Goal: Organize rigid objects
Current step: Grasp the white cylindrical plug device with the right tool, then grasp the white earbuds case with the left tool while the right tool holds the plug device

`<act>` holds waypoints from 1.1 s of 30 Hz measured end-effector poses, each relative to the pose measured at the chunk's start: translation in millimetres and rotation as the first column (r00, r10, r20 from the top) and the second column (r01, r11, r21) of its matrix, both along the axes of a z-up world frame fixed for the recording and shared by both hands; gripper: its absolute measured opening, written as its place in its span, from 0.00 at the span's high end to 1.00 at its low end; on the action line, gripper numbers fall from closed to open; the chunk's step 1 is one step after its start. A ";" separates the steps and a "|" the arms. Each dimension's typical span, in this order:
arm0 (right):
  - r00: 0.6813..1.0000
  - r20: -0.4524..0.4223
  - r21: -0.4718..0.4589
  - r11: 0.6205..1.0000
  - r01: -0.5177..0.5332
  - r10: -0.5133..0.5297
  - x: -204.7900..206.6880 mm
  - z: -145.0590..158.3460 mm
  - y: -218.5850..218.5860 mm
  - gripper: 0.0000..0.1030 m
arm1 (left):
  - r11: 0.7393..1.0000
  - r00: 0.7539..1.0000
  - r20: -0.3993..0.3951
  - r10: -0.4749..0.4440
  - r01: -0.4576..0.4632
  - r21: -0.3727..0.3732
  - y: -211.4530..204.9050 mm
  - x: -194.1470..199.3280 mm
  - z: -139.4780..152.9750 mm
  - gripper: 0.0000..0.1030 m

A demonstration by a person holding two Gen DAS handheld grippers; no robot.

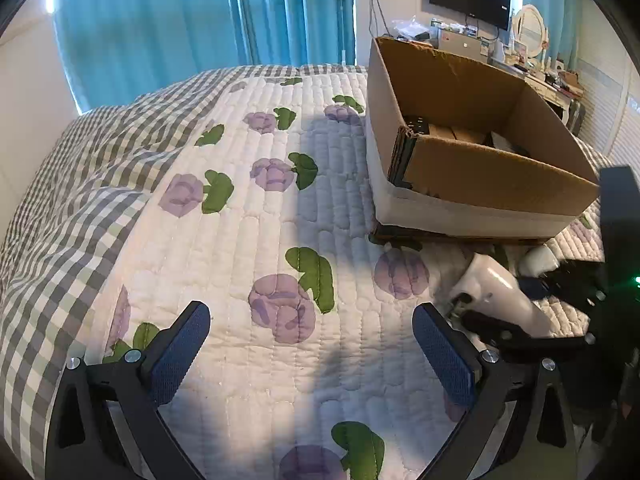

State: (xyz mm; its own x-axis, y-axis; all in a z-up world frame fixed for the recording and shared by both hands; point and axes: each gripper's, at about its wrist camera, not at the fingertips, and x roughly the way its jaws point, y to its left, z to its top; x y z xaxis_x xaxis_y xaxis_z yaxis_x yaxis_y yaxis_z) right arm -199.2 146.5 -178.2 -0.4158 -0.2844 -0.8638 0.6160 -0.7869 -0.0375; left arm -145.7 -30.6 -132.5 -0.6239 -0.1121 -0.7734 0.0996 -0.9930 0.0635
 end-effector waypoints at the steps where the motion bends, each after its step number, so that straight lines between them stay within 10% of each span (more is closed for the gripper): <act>1: 1.000 0.003 -0.002 1.000 0.026 -0.026 3.9 0.7 2.6 0.57 | 1.000 1.000 0.001 0.000 0.000 -0.002 0.3 0.4 -0.3 0.00; 10: 0.968 -0.077 -0.037 0.971 0.236 -0.239 38.7 36.2 55.5 0.57 | 0.999 0.999 -0.010 -0.037 0.037 -0.039 14.8 2.4 4.8 0.00; 22: 0.792 -0.041 -0.145 0.788 0.599 -0.609 22.9 75.8 184.9 0.57 | 0.992 0.994 -0.005 -0.114 0.114 0.058 100.5 -20.6 6.2 0.00; 33: 0.781 0.037 -0.156 0.769 0.620 -0.623 5.3 58.7 184.1 0.57 | 0.977 0.981 0.025 -0.192 0.189 0.095 170.1 -46.2 -28.1 0.07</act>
